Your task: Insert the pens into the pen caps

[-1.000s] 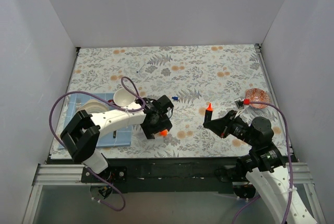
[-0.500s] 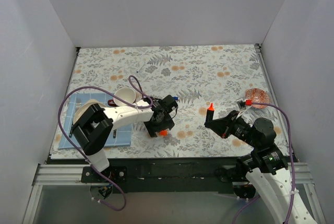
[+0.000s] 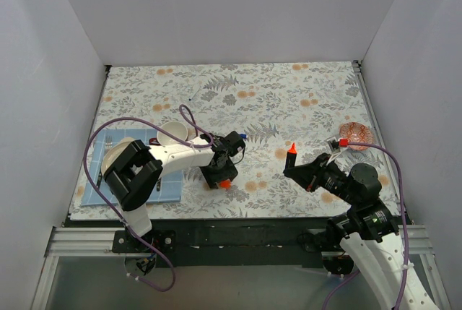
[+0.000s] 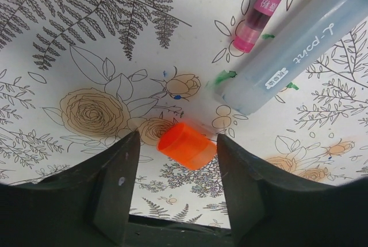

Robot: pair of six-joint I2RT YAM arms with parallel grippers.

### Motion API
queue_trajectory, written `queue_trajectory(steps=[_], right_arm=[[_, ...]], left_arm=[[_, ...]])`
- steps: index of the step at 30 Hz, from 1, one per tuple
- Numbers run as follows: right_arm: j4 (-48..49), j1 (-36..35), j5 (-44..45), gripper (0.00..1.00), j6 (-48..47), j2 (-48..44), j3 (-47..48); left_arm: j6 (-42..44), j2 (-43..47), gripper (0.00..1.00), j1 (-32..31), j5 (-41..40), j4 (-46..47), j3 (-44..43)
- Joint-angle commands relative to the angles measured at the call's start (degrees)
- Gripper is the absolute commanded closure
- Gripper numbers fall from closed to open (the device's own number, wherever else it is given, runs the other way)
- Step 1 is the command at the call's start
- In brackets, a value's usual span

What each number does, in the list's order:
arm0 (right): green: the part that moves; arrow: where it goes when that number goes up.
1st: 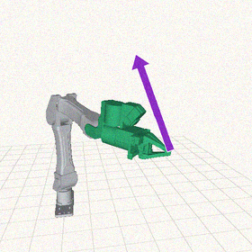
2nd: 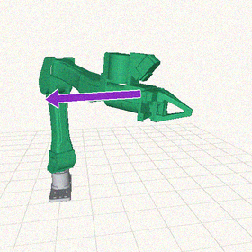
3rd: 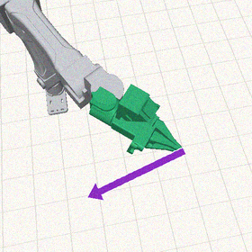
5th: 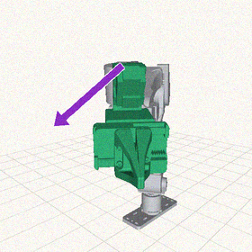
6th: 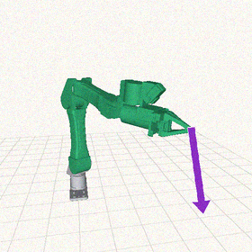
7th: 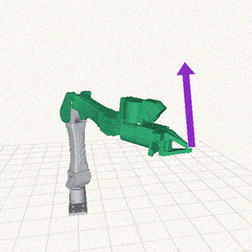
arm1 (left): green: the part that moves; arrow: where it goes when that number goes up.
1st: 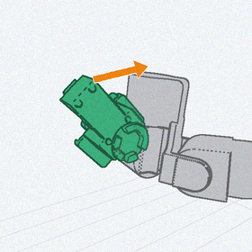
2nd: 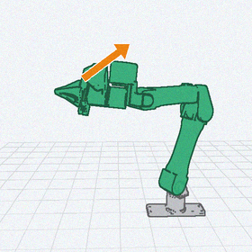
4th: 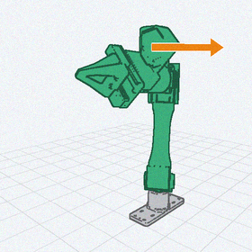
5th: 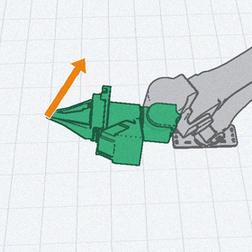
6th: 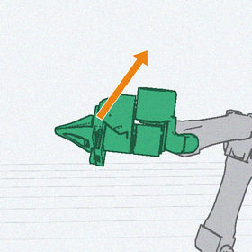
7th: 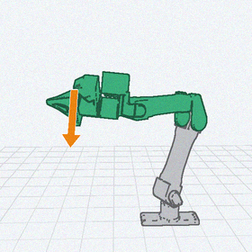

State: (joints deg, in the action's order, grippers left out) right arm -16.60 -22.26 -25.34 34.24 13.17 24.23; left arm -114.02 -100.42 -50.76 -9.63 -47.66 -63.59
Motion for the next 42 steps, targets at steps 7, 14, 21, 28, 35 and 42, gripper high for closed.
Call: queue_trajectory(steps=[7,14,21,28,35,42], right_arm=[[1.40,-0.41,0.91,0.99,-0.93,-0.51,2.67],[1.04,-0.50,0.74,0.99,-0.93,-0.69,2.84],[0.43,-0.50,1.09,0.99,-0.93,-1.30,3.37],[-0.01,-0.50,1.44,0.99,-0.93,-1.57,3.81],[-0.01,-0.42,1.26,0.99,-0.93,-1.39,3.72],[0.61,-0.50,0.73,0.99,-0.40,-1.39,3.46]], left_arm=[[-45.51,1.54,0.57,0.14,-0.92,1.78,0.40],[-40.94,2.68,0.58,0.14,-2.85,1.78,-0.13],[-29.44,1.99,0.67,0.14,-9.70,0.38,-3.72],[-13.26,0.75,0.68,0.14,-12.87,-2.96,-7.07],[-21.34,10.13,0.35,0.14,-10.60,-7.73,-3.40],[2.83,10.36,0.39,-1.71,-11.45,4.81,-1.16]])
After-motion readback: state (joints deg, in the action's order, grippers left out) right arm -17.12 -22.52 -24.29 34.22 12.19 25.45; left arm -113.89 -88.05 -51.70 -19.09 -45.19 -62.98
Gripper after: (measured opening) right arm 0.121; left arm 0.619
